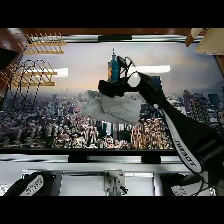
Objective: Fold the shirts.
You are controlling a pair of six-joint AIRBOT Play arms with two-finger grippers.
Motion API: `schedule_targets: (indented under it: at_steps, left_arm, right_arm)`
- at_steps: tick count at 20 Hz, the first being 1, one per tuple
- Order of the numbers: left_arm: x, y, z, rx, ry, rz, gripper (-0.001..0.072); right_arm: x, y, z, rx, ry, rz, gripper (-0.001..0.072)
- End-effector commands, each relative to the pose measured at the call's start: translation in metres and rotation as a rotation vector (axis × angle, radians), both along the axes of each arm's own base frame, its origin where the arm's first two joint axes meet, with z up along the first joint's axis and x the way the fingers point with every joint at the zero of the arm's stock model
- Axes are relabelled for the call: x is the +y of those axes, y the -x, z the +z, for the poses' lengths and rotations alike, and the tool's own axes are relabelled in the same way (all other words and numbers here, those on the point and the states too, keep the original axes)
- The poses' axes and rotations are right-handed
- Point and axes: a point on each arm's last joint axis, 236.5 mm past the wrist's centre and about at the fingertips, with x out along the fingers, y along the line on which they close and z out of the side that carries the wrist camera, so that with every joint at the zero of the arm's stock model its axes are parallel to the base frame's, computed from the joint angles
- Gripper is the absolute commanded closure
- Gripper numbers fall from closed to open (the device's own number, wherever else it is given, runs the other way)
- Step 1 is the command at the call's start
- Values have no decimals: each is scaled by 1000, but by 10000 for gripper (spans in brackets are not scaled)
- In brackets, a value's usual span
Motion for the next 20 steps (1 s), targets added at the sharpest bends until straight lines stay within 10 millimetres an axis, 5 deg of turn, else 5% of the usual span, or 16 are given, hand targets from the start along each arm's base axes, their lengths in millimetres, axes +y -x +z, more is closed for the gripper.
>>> schedule_targets:
  at_steps: [1, 6, 8, 9, 14, 17, 18, 19, 20]
  left_arm:
    - [14, 19, 13, -21, -20, 48, 665]
    - [10, 17, -4, 23, 3, 34, 665]
    - [10, 16, -11, 40, 10, 35, 665]
    - [10, 16, -14, 47, 12, 34, 665]
    - [10, 16, -17, 57, 12, 29, 665]
    - [10, 16, -17, 57, 12, 29, 665]
    - [10, 16, -17, 57, 12, 29, 665]
    - [10, 16, -17, 57, 12, 29, 665]
    - [10, 16, -17, 57, 12, 29, 665]
  right_arm:
    - [38, -2, -34, 62, -83, -57, 645]
    - [61, -12, -27, 56, -193, -147, 634]
    - [68, -7, -27, 69, -205, -140, 322]
    - [70, -6, -26, 58, -202, -133, 243]
    - [59, -1, 0, -33, -164, -38, 243]
    - [-1, 14, -6, -5, 53, 81, 244]
    - [-38, 20, -17, 35, 181, 105, 242]
    - [-89, 26, -30, 92, 340, 109, 83]
    - [-143, 32, -42, 160, 495, 101, 51]
